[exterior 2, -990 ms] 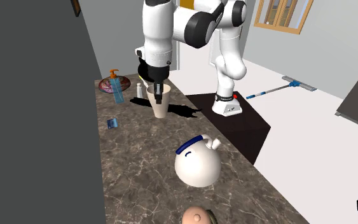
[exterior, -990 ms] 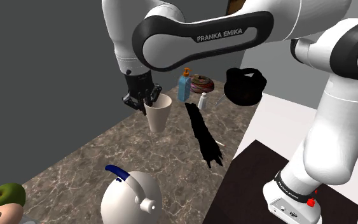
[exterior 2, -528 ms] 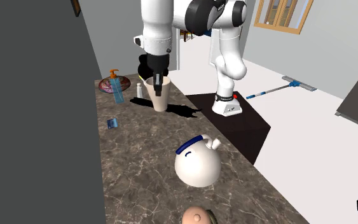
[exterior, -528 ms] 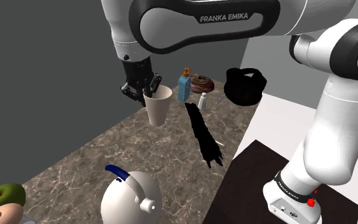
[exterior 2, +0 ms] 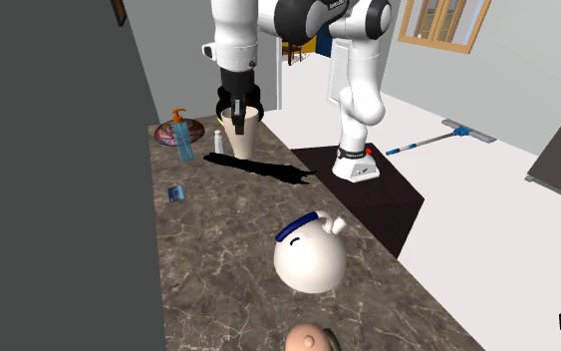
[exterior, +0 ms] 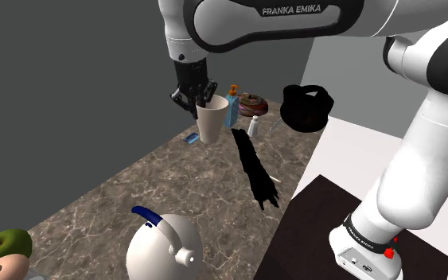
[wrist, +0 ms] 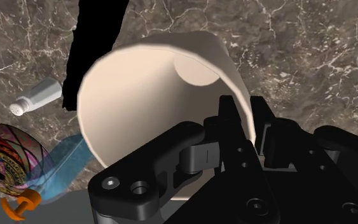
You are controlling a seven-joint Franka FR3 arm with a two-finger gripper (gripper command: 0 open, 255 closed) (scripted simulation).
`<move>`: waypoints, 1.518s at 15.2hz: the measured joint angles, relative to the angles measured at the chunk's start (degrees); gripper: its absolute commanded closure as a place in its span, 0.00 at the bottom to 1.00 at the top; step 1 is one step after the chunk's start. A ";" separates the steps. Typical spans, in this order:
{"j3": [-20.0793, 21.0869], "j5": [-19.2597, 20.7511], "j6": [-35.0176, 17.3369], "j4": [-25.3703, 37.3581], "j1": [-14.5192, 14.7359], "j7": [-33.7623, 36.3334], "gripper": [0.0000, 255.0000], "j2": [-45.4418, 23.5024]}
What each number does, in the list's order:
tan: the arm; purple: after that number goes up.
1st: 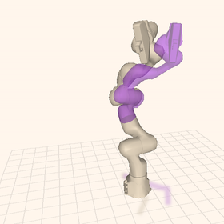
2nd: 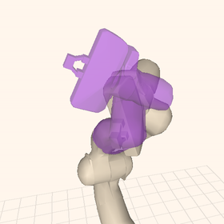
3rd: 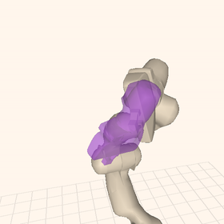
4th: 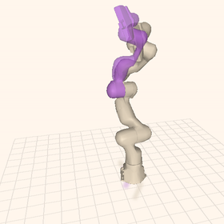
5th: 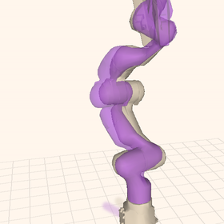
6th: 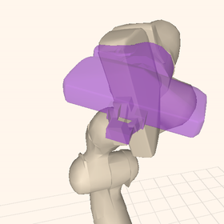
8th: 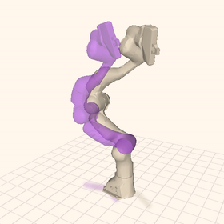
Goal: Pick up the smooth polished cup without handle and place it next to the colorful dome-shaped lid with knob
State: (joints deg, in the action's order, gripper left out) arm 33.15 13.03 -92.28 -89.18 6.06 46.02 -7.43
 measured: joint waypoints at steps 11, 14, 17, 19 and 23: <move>-7.72 -4.05 -5.39 -9.95 -9.52 -16.74 1.00 8.66; -9.76 -4.17 -6.25 -10.58 -11.46 -20.67 1.00 9.10; -11.67 -4.03 -6.70 -10.09 -13.24 -24.33 1.00 8.73; -13.33 -4.23 -7.65 -11.04 -14.81 -27.43 1.00 9.25; -15.98 -4.08 -8.32 -10.07 -17.34 -32.59 1.00 8.41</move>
State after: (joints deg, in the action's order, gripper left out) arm 17.17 8.95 -100.60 -99.25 -11.28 13.42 0.98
